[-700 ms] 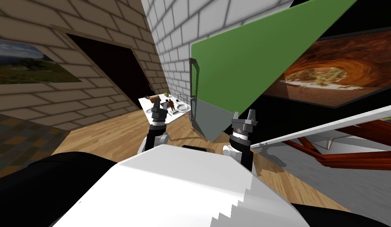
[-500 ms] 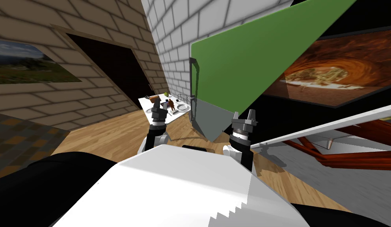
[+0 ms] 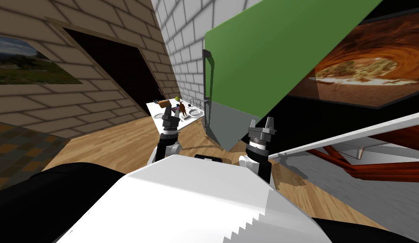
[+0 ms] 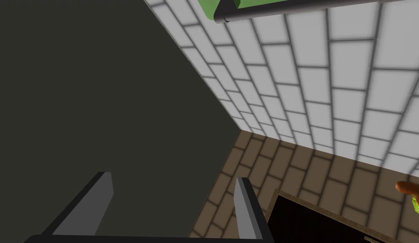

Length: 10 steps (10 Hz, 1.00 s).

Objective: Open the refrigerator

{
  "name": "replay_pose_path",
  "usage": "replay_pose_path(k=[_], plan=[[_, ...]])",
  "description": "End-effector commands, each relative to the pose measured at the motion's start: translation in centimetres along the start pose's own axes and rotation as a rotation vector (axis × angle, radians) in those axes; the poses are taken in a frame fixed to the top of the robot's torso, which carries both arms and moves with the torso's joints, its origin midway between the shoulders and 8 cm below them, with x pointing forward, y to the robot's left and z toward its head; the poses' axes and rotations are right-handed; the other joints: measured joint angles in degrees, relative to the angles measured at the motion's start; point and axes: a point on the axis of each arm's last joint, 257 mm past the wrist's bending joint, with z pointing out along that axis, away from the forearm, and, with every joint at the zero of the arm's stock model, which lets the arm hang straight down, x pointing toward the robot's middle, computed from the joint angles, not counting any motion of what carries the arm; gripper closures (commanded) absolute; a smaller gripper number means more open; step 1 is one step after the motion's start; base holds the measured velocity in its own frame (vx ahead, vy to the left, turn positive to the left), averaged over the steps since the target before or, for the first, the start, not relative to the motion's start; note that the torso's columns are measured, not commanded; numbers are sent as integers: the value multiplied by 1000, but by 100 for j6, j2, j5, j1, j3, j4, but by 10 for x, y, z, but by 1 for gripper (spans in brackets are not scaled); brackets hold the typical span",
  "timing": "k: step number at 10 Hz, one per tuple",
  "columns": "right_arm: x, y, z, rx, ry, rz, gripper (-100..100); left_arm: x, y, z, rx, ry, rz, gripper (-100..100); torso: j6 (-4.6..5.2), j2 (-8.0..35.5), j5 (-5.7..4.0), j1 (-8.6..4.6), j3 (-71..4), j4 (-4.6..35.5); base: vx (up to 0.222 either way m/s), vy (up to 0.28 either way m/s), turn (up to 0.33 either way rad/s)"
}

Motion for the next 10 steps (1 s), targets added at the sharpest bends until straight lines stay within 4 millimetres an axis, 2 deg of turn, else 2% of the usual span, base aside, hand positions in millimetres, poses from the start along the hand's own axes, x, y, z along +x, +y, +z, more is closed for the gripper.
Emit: replay_pose_path(k=[1, 2, 3, 5, 10], plan=[[0, 0, 0, 0, 0, 0, 0, 0, 0, 0, 0, 0, 0, 0, 0, 423, 0, 0, -846, 423, 0, 0, 0], [0, 0, 0, 0, 0, 0, 0, 0, 0, 0, 0, 0, 0, 0, 0, 846, 0, 0, -1691, 846, 0, 0, 0], [8, -13, 2, 25, 50, -42, -100, 0, 0, 0, 0, 0, 0, 0, 0, 1269, 0, 0, -2538, 1269, 4, 26, 32], [17, -31, 5, 51, 98, -96, -100, 0, 0, 0, -1, 0, 0, 0, -1, 1514, 4, 15, -3045, 1513, 4, 66, 35], [40, -87, 19, 112, 225, -298, -100, 0, 0, 0, -1, 0, 0, 0, 0, 1535, 1, 4, -3076, 1537, 8, 91, 48]])
